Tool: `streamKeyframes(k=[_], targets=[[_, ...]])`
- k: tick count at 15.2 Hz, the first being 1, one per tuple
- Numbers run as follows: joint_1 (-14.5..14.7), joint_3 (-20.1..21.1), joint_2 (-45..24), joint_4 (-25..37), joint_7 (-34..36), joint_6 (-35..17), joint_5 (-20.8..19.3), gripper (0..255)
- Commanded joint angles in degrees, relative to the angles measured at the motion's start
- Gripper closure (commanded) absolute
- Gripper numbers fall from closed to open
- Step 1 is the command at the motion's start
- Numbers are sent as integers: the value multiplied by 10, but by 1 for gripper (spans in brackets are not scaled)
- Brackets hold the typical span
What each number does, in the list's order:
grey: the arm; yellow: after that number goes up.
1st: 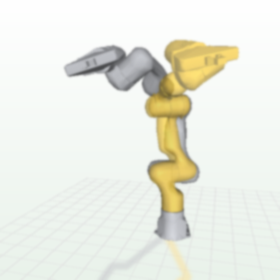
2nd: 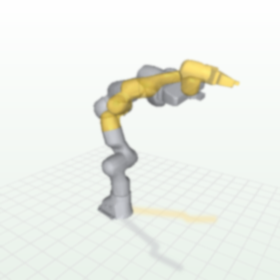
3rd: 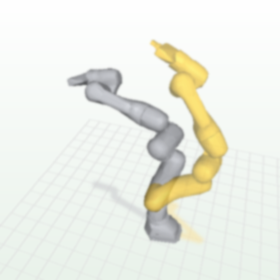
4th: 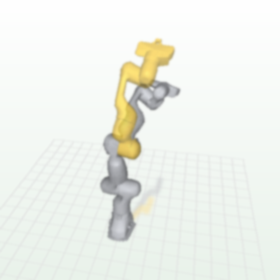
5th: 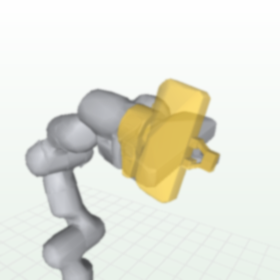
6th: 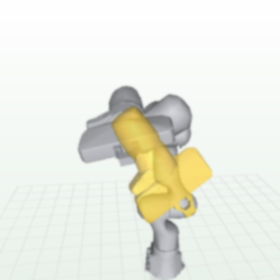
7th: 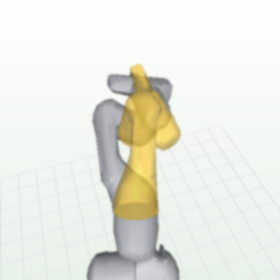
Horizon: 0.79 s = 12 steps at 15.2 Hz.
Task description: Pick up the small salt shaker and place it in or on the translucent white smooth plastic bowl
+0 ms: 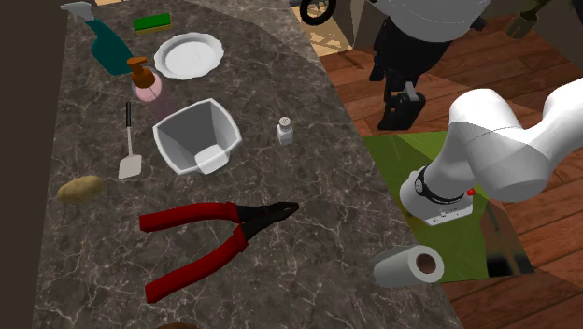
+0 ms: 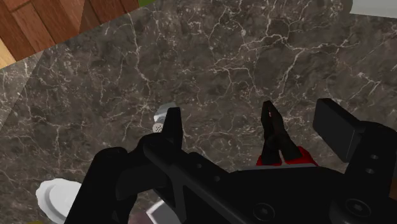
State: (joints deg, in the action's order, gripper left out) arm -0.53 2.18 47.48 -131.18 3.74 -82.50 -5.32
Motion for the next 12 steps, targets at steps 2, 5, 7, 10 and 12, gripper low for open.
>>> streamKeyframes(k=[2,5,7,10,12], targets=[[-2,-10,-5,-11,-8,-17,-4,0],[-8,-40,-26,-39,-32,-70,-16,0],[-12,-60,-45,-54,-48,-105,-23,0],[-17,-90,-79,-70,-72,-158,-31,0],[-20,-110,-106,-77,-88,-194,-35,0]])
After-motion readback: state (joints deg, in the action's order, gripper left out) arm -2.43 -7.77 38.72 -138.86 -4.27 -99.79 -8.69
